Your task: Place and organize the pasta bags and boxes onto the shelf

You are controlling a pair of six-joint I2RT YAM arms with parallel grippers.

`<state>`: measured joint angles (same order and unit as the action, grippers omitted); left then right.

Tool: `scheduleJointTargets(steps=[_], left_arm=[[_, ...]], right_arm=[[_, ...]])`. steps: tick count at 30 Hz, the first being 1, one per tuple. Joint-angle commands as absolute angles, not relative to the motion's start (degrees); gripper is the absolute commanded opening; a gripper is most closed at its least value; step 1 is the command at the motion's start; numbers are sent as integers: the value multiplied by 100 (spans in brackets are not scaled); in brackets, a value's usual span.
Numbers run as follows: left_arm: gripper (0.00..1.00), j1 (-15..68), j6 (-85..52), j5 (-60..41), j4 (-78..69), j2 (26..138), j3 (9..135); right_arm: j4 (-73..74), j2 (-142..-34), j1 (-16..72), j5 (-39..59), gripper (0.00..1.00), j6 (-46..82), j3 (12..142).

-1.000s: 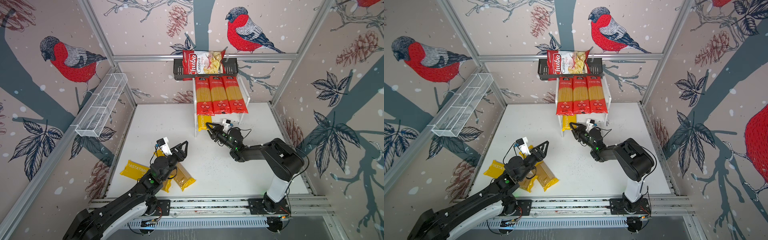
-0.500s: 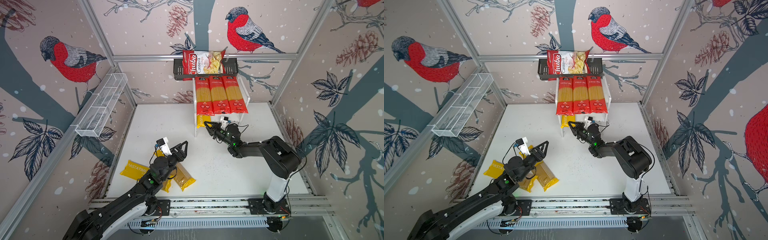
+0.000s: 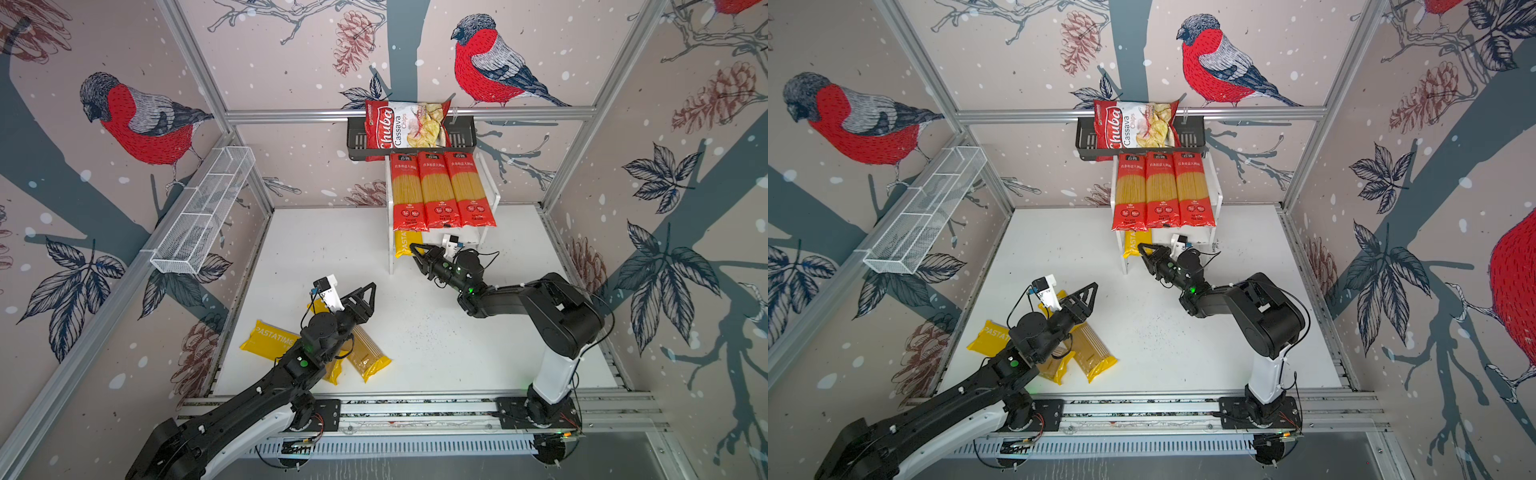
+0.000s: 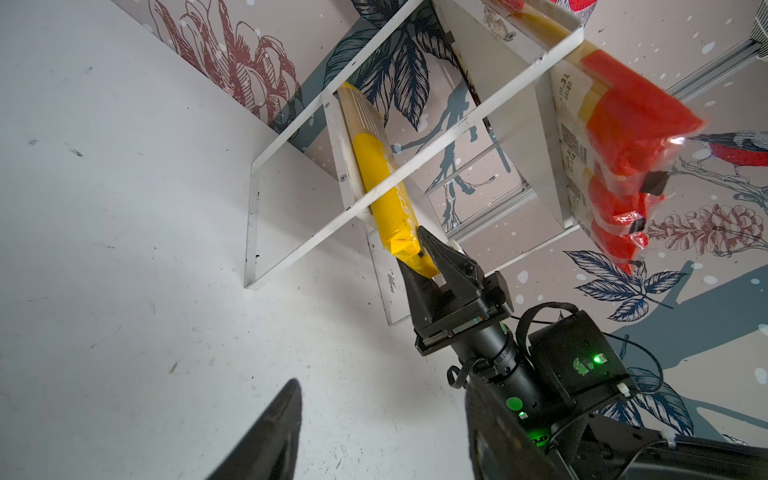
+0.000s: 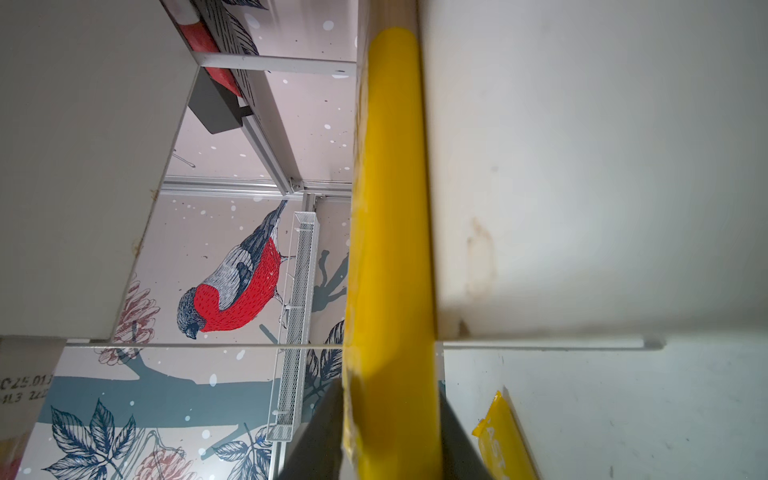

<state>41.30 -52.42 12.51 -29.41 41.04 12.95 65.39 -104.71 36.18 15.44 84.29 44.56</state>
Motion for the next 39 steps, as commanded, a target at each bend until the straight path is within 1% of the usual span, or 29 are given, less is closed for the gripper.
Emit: scheduleJointTargets(steps=[1,5,10,14,20,24,27,31,34,39], left_arm=[[62,4122,-5069,1401,-2832,4016,1344],[62,4114,-4756,1348,-2448,4021,1519],[63,4030,-4274,1103,-1071,4396,2279],[63,3938,-4302,1040,-207,4505,2516],[63,3869,-4625,797,90,4045,2069],[62,3867,-4815,967,514,3700,1987],[61,3826,-4854,1268,964,3587,2092],[60,3677,-4843,1472,1503,3583,2313],[60,3526,-4809,1546,1766,3575,2472],[59,3352,-4724,1621,2006,3464,2655]], right_arm=[[6631,-10315,3611,1674,41,8395,4352],[6571,-10037,3636,1696,43,8328,3939],[6328,-9516,3797,1658,44,8141,3231],[5308,-8992,4217,1531,44,7596,2925],[3382,-8637,5209,1091,44,6564,3210],[2155,-8863,5880,775,43,5824,3773],[1457,-9074,6387,347,39,5250,4264],[694,-9635,7008,-53,32,4581,5184],[506,-10124,7249,-6,28,4328,5762],[221,-10981,7477,271,27,3898,6722]])
